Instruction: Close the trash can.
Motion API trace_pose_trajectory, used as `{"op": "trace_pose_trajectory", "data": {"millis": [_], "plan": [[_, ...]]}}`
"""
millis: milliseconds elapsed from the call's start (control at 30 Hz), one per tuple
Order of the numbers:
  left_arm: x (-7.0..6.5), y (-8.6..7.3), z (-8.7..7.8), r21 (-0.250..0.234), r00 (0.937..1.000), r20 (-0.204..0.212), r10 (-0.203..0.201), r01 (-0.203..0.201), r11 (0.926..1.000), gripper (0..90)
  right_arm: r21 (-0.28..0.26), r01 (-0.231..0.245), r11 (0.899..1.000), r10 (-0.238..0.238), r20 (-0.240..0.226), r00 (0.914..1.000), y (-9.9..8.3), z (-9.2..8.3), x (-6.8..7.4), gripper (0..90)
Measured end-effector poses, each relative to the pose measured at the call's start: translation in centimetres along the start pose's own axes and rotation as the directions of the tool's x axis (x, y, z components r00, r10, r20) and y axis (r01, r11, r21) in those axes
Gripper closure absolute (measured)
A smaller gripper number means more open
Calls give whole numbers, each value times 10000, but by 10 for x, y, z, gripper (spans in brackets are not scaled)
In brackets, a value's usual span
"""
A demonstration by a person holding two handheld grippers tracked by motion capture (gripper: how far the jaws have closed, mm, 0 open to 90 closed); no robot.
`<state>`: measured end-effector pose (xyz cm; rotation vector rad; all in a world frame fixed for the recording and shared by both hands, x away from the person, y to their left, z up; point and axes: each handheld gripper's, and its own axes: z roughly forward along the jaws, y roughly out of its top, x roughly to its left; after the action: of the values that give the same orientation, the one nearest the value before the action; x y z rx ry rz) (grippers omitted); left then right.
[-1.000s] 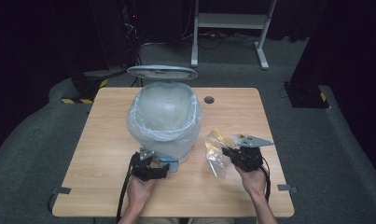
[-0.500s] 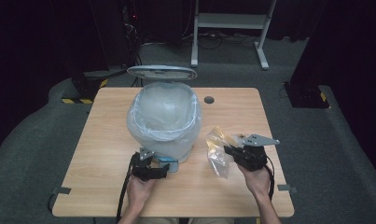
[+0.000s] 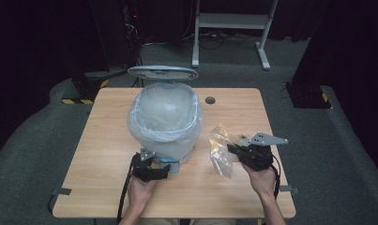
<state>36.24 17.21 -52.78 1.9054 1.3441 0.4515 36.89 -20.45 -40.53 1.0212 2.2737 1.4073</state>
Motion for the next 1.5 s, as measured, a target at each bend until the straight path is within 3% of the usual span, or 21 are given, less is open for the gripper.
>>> {"op": "trace_pose_trajectory", "data": {"millis": [567,1500], "plan": [[0,0,0,-2,10000,1,-4,4,10000,25,-316,58,9995,-71,-419,9991,16,-14,0,869],[0,0,0,2,10000,3,1,-1,10000,25,-677,208,9975,-276,-1009,9945,47,-20,5,869]]}}
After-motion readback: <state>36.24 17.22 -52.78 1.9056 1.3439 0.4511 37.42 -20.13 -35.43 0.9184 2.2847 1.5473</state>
